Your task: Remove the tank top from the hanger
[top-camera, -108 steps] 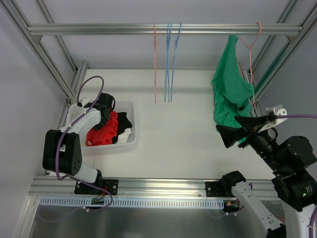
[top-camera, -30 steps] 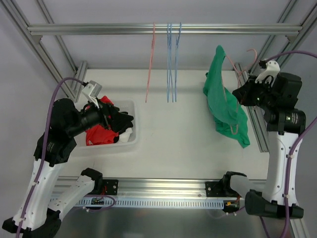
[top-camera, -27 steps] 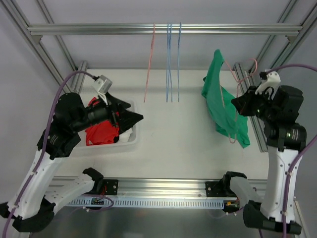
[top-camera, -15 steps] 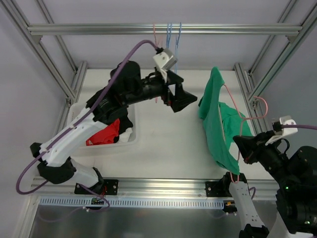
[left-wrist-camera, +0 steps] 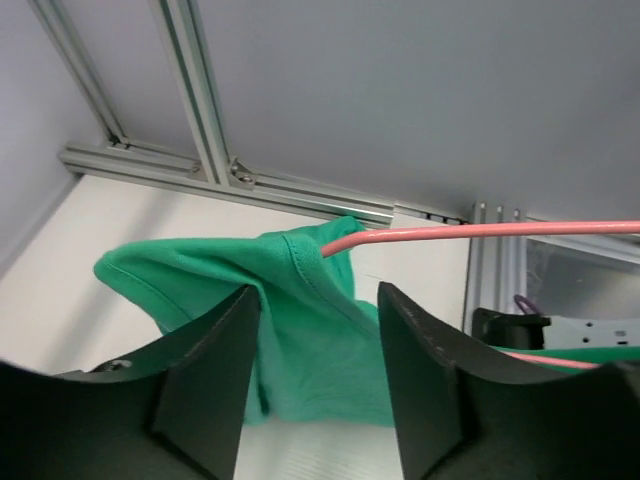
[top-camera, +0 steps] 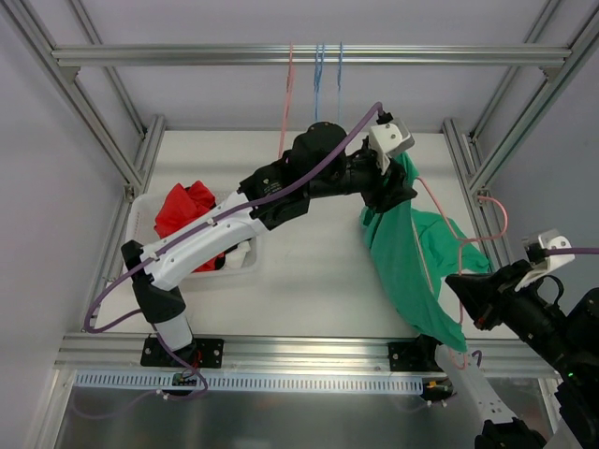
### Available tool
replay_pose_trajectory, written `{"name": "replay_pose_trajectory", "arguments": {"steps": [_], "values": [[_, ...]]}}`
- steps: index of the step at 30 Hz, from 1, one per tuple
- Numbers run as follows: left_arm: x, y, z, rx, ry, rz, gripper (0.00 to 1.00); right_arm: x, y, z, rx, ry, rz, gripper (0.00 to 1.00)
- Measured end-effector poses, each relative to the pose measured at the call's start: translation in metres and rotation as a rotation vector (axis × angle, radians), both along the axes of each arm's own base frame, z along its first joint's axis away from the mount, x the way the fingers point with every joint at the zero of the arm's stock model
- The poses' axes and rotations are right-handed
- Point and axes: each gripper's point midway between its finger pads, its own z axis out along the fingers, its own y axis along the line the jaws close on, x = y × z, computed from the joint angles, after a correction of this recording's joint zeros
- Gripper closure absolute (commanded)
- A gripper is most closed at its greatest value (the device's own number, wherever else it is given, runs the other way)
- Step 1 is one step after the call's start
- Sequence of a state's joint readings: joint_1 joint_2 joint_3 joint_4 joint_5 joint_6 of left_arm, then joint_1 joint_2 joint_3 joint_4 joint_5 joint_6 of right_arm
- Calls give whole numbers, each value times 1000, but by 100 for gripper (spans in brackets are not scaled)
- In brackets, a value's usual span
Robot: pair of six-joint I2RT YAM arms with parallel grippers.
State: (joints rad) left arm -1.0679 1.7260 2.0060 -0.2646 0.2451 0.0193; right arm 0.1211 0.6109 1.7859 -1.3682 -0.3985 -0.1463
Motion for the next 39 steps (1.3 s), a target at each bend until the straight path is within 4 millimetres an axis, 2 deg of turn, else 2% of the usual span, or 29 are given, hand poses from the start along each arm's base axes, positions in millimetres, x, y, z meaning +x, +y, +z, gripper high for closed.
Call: {"name": "replay_pose_trajectory", "arguments": {"steps": [3, 7, 8, 13, 20, 26, 33, 36, 39], "values": [[3, 0, 1, -2, -17, 19, 74, 4, -1, -2, -8, 16, -6, 100], [8, -1, 3, -11, -31, 41, 97, 6, -2, -3, -12, 24, -8, 100], [9, 0, 3, -12, -32, 47, 99, 6, -2, -3, -12, 24, -8, 100], [17, 1, 7, -26, -46, 92, 100, 6, -2, -1, -12, 19, -9, 100], [31, 4, -3, -11, -39, 172, 100, 6, -2, -2, -16, 20, -7, 100], [56, 31, -8, -4, -33, 383, 100, 10, -1, -15, -44, 46, 13, 100], [77, 67, 8, -73, -19, 612, 100, -2, 3, -24, -52, 13, 72, 100], [80, 73, 13, -93, -18, 652, 100, -9, 5, -25, -54, -12, 106, 100], [78, 71, 13, -106, -7, 638, 100, -14, 2, -17, -48, -88, 94, 100]]}}
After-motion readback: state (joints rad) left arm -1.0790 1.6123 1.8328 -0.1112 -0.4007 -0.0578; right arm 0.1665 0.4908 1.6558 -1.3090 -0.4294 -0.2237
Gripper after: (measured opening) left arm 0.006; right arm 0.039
